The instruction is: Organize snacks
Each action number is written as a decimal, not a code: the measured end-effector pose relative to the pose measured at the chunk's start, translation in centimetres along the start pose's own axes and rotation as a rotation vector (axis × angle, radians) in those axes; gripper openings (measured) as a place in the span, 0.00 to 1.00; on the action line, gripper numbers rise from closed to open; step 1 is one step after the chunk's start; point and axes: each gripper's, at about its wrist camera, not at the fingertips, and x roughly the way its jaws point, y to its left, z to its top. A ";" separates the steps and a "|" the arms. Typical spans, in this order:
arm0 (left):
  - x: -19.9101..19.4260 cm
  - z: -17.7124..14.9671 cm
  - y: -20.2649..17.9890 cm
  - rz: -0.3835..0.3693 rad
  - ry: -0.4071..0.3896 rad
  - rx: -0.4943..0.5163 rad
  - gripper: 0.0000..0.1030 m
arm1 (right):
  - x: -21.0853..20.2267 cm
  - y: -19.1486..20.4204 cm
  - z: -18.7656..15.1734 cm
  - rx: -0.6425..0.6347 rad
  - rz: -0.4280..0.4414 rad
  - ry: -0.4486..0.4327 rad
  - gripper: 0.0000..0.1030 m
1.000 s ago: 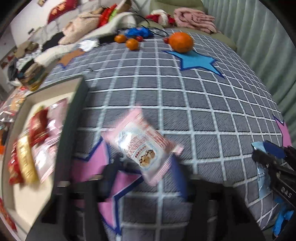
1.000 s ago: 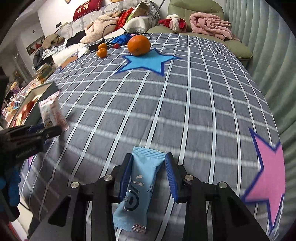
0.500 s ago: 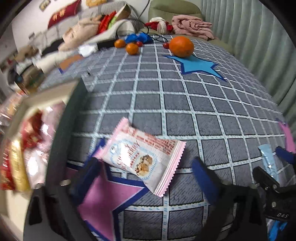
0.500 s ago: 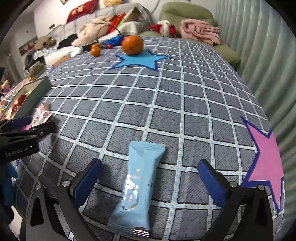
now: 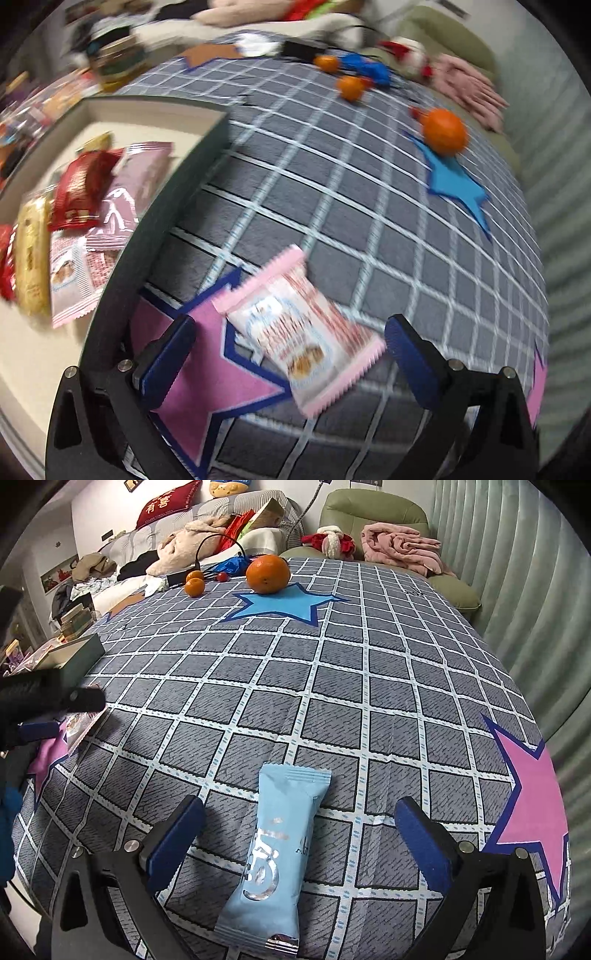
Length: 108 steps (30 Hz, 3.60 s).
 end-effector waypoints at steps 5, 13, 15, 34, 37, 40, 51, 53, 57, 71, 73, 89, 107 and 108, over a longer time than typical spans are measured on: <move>0.1 -0.7 -2.2 0.077 -0.058 0.127 0.70 | 0.0 0.0 0.0 0.000 0.001 0.000 1.00; -1.6 -6.2 -3.8 -0.038 -0.163 0.560 0.74 | 0.0 0.0 0.1 0.000 0.000 0.000 1.00; -1.1 -5.8 -3.5 -0.023 -0.152 0.511 0.89 | 0.0 0.0 0.1 0.001 0.000 0.000 1.00; -0.3 -5.9 -3.2 -0.050 -0.177 0.466 1.00 | 0.0 0.0 0.1 0.001 0.001 -0.001 1.00; -0.3 -5.9 -3.2 -0.050 -0.177 0.466 1.00 | 0.0 0.0 0.1 0.001 0.001 -0.001 1.00; -0.3 -5.9 -3.2 -0.050 -0.177 0.465 1.00 | 0.0 0.0 0.1 0.001 0.001 -0.001 1.00; -0.3 -5.9 -3.2 -0.050 -0.178 0.464 1.00 | 0.0 0.0 0.1 0.001 0.001 -0.001 1.00; -0.3 -5.9 -3.2 -0.050 -0.178 0.464 1.00 | 0.0 0.0 0.1 0.001 0.001 -0.001 1.00; -0.3 -5.9 -3.2 -0.050 -0.178 0.464 1.00 | 0.0 0.0 0.1 0.001 0.001 -0.001 1.00; -0.3 -5.9 -3.2 -0.050 -0.179 0.464 1.00 | 0.0 0.0 0.1 0.001 0.001 -0.001 1.00; -0.3 -6.0 -3.2 -0.050 -0.179 0.464 1.00 | 0.0 0.0 0.1 0.001 0.002 -0.001 1.00; -0.3 -6.0 -3.2 -0.050 -0.179 0.463 1.00 | 0.0 0.0 0.1 0.001 0.002 -0.001 1.00; -0.2 -6.0 -3.1 -0.050 -0.180 0.462 1.00 | 0.0 0.0 0.1 0.002 0.003 -0.001 1.00; -0.3 -6.0 -3.1 -0.050 -0.180 0.462 1.00 | 0.0 0.0 0.1 0.002 0.003 -0.001 1.00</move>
